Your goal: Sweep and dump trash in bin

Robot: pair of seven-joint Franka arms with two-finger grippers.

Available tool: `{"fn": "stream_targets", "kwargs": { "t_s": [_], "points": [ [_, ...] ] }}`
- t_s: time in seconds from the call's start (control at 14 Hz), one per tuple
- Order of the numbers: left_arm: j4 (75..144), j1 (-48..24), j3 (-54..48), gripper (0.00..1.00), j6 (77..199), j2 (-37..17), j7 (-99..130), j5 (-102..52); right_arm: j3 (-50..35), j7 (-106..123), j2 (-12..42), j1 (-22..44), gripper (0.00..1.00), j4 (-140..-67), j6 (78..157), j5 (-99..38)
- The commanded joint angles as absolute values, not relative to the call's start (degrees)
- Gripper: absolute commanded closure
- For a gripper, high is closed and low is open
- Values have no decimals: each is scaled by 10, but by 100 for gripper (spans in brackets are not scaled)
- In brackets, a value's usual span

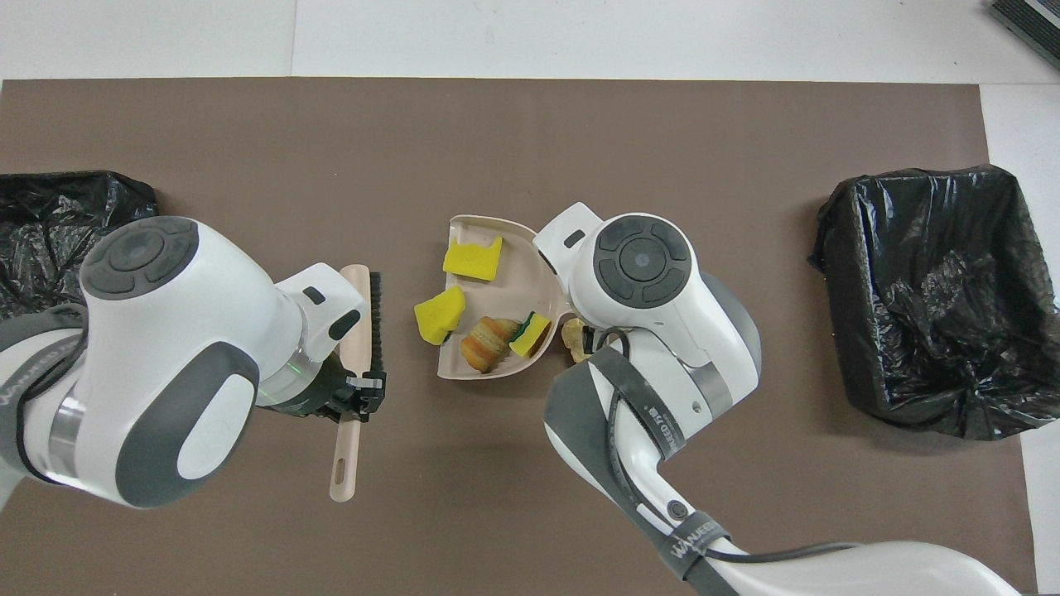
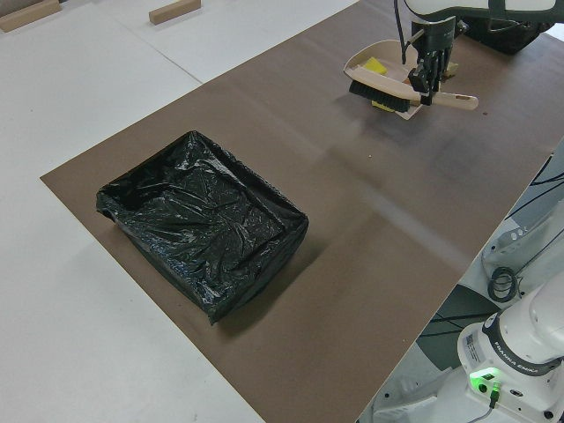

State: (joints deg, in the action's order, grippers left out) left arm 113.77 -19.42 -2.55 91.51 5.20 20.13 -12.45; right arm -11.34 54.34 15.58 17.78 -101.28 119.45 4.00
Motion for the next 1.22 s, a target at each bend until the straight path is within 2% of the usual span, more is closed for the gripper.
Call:
{"fn": "stream_targets", "kwargs": {
  "t_s": [0.0,0.14,0.36,0.57,0.79,1.15],
  "points": [
    [1157,-185,-29,100,876,84,248,-115,-120,615,133,149,100,-1034,1213,-20],
    [1207,-196,-34,100,894,119,257,-114,-119,672,129,130,100,-1034,1216,-63],
    [1317,-219,-76,100,1002,191,288,-115,-119,742,120,109,100,-1034,1217,-111],
    [1347,-285,-91,100,1058,181,323,-115,-119,841,116,77,100,-1034,1216,-190],
    [1396,-364,-91,100,1155,147,386,-116,-118,878,106,48,100,-1031,1177,-213],
    [1407,-397,-91,100,1224,99,384,-118,-114,938,101,-39,100,-1019,1097,-196]
  ]
}}
